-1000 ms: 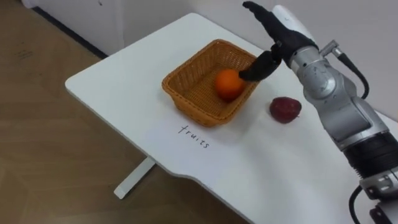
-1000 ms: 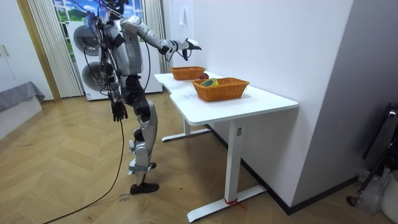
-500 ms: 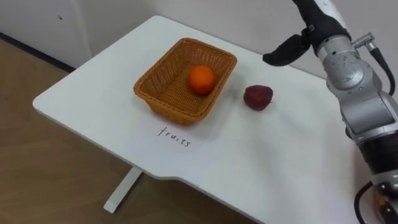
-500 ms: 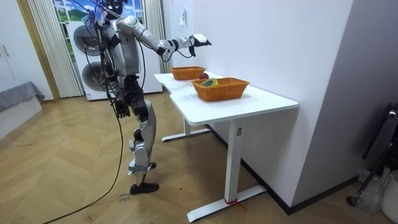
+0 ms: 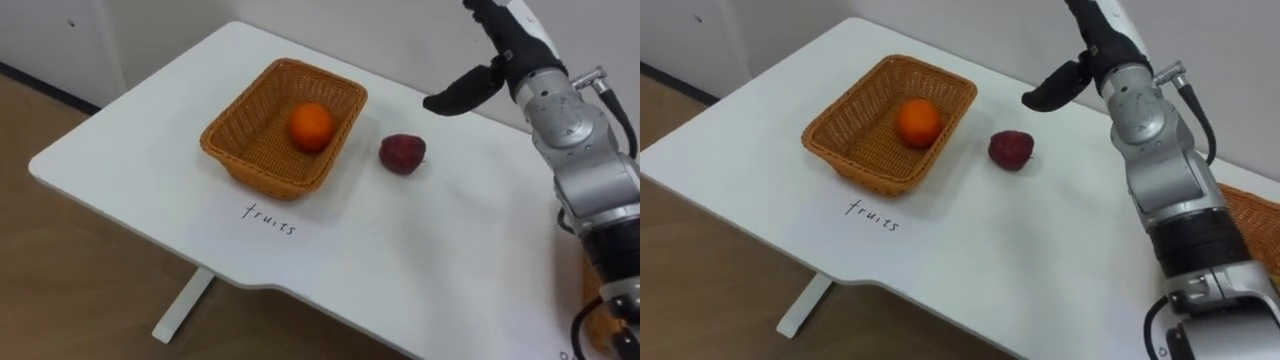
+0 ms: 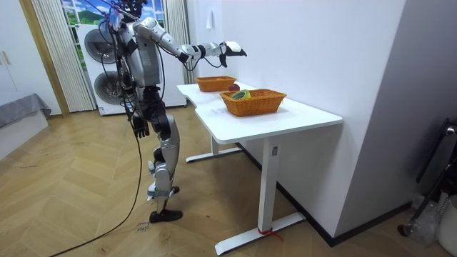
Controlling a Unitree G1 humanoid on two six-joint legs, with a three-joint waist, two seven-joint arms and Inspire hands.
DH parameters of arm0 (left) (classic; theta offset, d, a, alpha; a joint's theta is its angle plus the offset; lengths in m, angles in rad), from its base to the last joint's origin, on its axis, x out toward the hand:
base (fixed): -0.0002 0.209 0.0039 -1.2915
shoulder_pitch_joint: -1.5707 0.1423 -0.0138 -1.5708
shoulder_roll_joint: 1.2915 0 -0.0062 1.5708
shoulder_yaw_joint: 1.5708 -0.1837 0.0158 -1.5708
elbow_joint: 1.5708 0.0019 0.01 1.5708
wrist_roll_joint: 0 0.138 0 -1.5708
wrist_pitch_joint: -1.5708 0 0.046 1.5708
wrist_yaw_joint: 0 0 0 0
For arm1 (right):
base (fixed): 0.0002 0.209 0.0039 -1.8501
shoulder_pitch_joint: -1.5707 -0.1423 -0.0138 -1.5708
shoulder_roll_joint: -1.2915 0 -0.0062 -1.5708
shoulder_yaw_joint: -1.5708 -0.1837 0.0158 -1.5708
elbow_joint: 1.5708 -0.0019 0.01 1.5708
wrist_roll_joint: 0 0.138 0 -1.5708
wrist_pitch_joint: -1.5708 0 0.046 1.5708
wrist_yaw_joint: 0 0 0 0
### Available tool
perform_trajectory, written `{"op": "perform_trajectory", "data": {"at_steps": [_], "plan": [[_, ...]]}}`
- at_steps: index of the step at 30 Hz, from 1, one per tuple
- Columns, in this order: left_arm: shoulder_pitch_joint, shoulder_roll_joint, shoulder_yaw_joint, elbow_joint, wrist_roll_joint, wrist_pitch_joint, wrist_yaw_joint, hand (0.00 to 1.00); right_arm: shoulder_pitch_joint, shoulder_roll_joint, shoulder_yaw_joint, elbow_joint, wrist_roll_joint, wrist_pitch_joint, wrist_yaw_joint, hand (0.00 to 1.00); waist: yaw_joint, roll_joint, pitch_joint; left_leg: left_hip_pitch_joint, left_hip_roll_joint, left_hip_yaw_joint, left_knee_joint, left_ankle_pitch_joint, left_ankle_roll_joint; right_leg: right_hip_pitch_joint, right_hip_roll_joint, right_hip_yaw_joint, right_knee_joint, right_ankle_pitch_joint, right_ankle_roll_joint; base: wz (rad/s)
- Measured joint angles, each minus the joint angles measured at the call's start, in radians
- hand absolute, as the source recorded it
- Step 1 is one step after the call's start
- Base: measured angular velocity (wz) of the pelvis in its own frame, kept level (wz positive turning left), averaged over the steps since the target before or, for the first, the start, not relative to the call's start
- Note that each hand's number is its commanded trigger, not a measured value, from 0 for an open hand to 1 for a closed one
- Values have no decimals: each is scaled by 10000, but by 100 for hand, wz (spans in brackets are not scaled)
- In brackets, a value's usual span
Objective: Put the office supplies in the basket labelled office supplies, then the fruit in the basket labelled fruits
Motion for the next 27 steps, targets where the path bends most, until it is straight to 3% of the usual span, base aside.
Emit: {"op": "perform_trajectory", "data": {"at_steps": [11, 27], "plan": [[-65, 181, -140, -50, 0, -5, -38, 0, 5, -77, 839, 1754, 841, 22, -359, 0, 533, -39, -20, -275, 13, 4, -22, 11, -16, -272, 24, 11, 0, 5, -5, 0], [-133, 305, -201, -238, -12, 77, 40, 0, 5, -76, 1195, 2067, 1225, 135, -356, 0, 780, -283, 5, -594, 2, -210, 17, 22, -32, -528, 53, -131, -16, 6, -6, 4]]}}
